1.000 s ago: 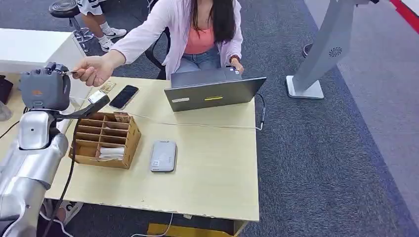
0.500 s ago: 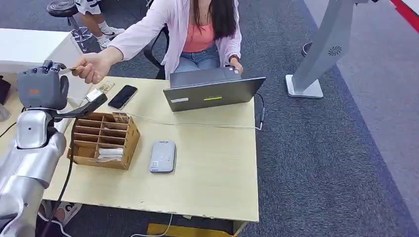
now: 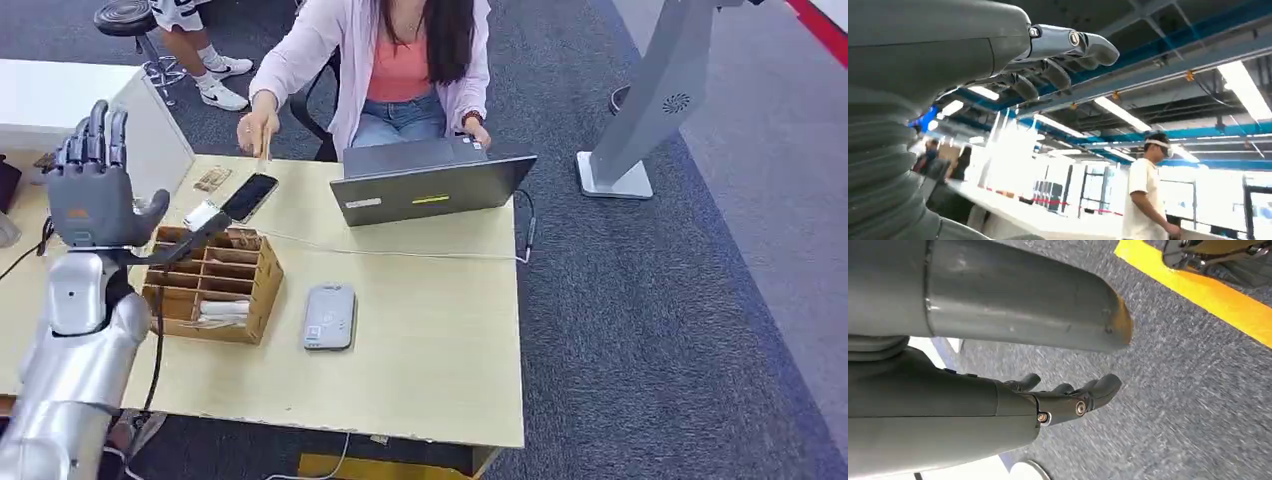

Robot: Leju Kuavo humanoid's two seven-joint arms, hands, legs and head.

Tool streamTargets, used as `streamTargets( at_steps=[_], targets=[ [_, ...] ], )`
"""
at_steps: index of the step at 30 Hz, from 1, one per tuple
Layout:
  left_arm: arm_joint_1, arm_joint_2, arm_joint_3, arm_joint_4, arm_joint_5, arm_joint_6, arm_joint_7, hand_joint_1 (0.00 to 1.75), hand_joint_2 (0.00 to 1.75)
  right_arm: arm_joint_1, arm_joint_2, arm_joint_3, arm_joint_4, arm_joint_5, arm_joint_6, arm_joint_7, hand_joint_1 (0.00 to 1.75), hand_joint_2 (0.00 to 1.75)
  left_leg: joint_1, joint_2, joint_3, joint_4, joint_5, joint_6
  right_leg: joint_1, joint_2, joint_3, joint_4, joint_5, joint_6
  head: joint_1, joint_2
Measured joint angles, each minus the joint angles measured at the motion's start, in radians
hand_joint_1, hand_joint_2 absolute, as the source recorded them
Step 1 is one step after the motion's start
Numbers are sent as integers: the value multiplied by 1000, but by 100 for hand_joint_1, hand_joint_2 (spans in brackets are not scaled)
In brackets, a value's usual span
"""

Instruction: Pass the card to the sensor for recognition and then transmit it.

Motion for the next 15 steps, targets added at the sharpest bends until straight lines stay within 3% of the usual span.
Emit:
streamTargets(
  at_steps=[5, 12, 15],
  targets=[
    [136, -11, -39, -231, 9, -33, 26, 0, 175, 1, 0, -14, 0, -8, -2, 1, 0, 0, 0, 0, -1, 0, -2, 0, 0, 0, -1, 0, -1, 1, 3, 0],
    [203, -11, -68, -363, 38, -50, 7, 0, 175, 1, 0, -23, 0, -19, -5, 2, 0, 0, 0, 0, -1, 0, -1, 0, 0, -1, -1, 0, -1, 0, 3, 0],
    [246, -10, -87, -423, 51, -92, 6, 0, 175, 0, 0, -36, 0, -34, -15, 1, 0, 0, 0, 0, -1, 0, -1, 0, 0, 0, -1, 0, -1, 0, 3, 0]
  ],
)
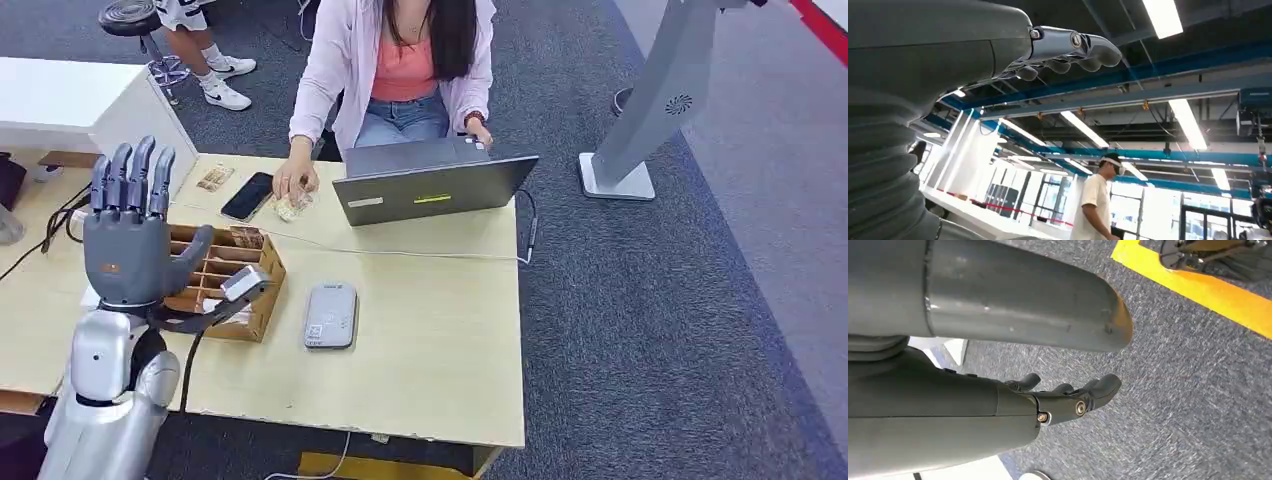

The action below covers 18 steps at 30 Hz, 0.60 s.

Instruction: Pass the card to the sensor for recognition and then transmit it.

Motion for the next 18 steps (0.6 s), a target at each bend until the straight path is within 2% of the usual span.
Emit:
streamTargets(
  at_steps=[5, 7, 9, 12, 18],
  targets=[
    [104, 33, -63, -107, 15, -107, -11, 0, 175, 1, 0, -24, 0, -29, -7, 1, 0, 0, 0, 0, 0, 0, 0, 0, 0, 1, 0, 0, 0, 0, 0, 0],
    [148, 49, -85, -139, 28, -149, 0, 0, 175, 2, 0, -33, 0, -39, -11, 0, 0, 0, 0, 0, 0, 0, -1, 0, 0, 0, 0, 0, -2, 1, 0, 0],
    [183, 69, -109, -160, 55, -219, 16, 0, 175, 3, 0, -42, 0, -48, -16, 0, 0, 0, 0, 0, 0, 0, -1, 1, 0, 0, 0, 0, -2, 2, 0, 0],
    [214, 101, -132, -162, 108, -341, 50, 0, 175, 3, 0, -55, 0, -51, -18, 1, 0, 0, 0, 0, 0, 0, -1, 1, 0, 0, -1, 0, -2, 1, 0, 0],
    [197, 132, -133, -87, 170, -398, 83, 0, 175, 4, 0, -58, 0, -39, -16, 9, 0, 0, 0, 0, 0, 0, 0, 0, 0, 0, 0, 0, -2, 1, 0, 0]
  ],
)
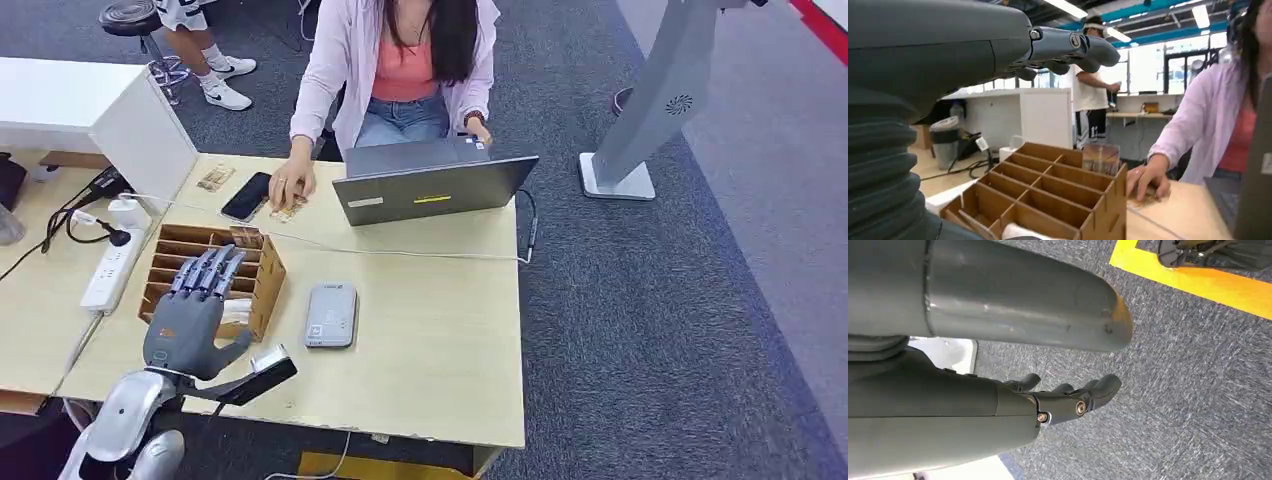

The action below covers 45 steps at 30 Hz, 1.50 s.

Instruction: Pass the card to the sensor for recognition and then transmit it.

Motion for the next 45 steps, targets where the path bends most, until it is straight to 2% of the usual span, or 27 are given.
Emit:
streamTargets(
  at_steps=[12, 19, 25, 45],
  targets=[
    [-28, 10, 0, 89, 18, -26, 17, 0, 175, 0, 0, 0, 0, 10, 4, 3, 0, 0, 0, 0, 0, 0, 0, 0, 0, 0, 0, 0, 0, 0, 0, 0],
    [-51, 5, 11, 156, 14, -7, 47, 0, 175, 0, 0, 0, 0, 24, 15, 6, 0, 0, 0, 0, 0, 0, 0, 0, 0, 0, 0, 0, 0, 0, 0, 0],
    [-68, 2, 30, 201, 16, -7, 49, 0, 175, 0, 0, 0, 0, 29, 16, 6, 0, 0, 0, 0, 0, 0, 0, 0, 0, 0, 0, 0, 0, 0, 0, 0],
    [-70, -10, 55, 258, 4, 10, 53, 0, 175, 0, 0, 1, 0, 37, 17, 13, 0, 0, 0, 0, 0, 0, 0, 0, 0, 0, 0, 0, 0, 0, 0, 0]
  ],
)
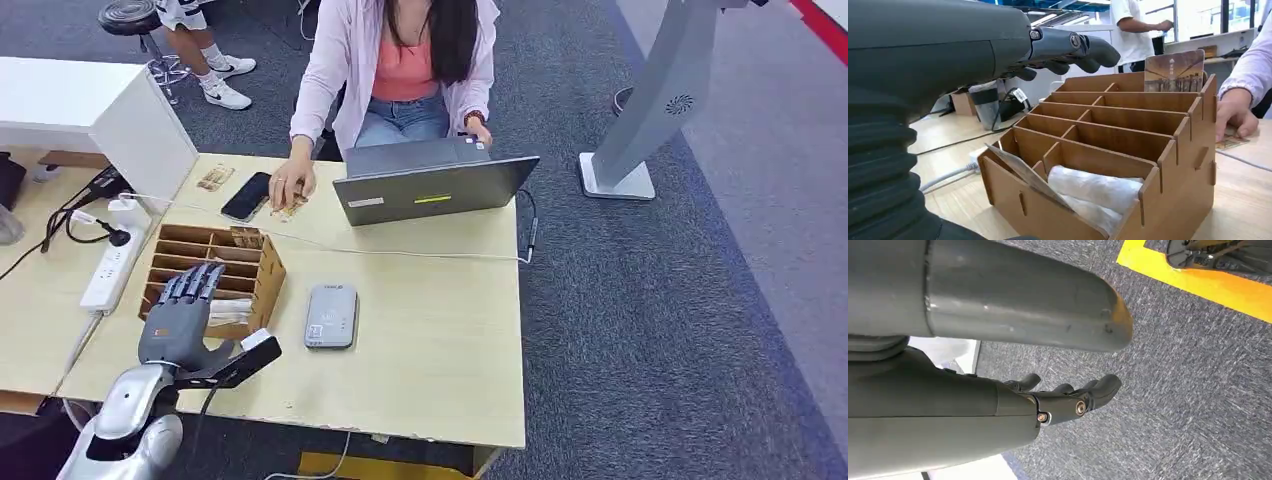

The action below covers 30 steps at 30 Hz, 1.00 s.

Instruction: Pass the card to the sensor for recognition and then transmit it.

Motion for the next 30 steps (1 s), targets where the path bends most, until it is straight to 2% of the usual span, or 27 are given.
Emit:
streamTargets(
  at_steps=[30],
  targets=[
    [1, -1, 47, 2, 0, 0, 11, 0, 175, 0, 0, 0, 0, 5, 0, 0, 0, 0, 0, 0, 0, 0, 0, 0, 0, 0, 0, 0, 0, 0, 0, 0]
  ],
)
